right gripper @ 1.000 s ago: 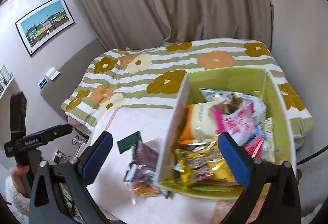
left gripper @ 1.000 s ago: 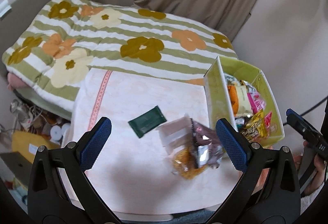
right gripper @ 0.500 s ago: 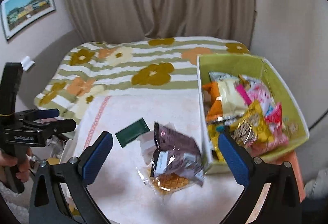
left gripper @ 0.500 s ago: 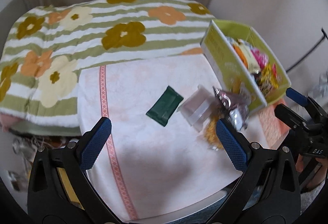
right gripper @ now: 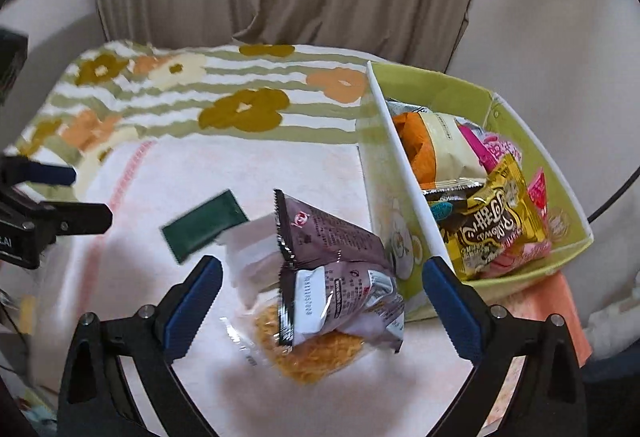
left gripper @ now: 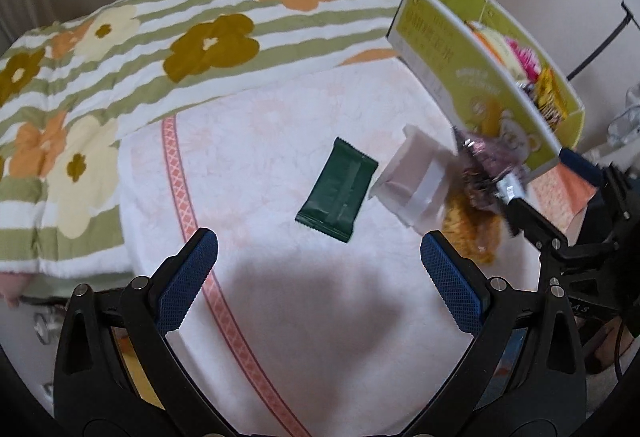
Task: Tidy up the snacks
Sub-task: 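Grasp the dark green packet with the left tool while the right tool grasps the brown wafer bag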
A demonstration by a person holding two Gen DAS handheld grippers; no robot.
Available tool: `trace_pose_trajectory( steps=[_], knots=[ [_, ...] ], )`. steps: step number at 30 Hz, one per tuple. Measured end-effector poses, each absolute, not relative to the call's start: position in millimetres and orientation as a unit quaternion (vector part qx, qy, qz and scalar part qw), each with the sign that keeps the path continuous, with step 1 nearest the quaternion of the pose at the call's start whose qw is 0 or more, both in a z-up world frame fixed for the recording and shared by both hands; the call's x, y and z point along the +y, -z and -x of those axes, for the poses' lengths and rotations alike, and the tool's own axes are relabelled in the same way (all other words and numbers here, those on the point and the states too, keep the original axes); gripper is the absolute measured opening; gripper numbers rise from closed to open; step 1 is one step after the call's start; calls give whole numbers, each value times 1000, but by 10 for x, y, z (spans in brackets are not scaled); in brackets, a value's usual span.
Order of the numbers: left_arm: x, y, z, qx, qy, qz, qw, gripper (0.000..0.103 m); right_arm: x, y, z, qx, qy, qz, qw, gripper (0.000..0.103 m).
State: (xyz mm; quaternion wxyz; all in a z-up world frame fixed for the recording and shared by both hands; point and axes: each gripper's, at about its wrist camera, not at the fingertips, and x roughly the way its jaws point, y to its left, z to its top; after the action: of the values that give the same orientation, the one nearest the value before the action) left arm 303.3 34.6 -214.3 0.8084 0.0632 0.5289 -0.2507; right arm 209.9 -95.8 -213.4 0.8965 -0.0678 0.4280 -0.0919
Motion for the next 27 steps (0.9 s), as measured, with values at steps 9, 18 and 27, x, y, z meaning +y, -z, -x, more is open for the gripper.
trace_pose_trajectory(
  steps=[9,18,27],
  knots=[
    [-18,2697,-3322,546,275,-125,782,92,-895,2492,-2296,421,125,150,886,89],
    [-270,2978,-3469,555,287,-161,764,81,-952,2725,-2412,441,152,173,868,78],
    [-385,3059,-3474,555,298,-199,751,77,-956,2728,-2424,444,145,169,868,61]
  ],
)
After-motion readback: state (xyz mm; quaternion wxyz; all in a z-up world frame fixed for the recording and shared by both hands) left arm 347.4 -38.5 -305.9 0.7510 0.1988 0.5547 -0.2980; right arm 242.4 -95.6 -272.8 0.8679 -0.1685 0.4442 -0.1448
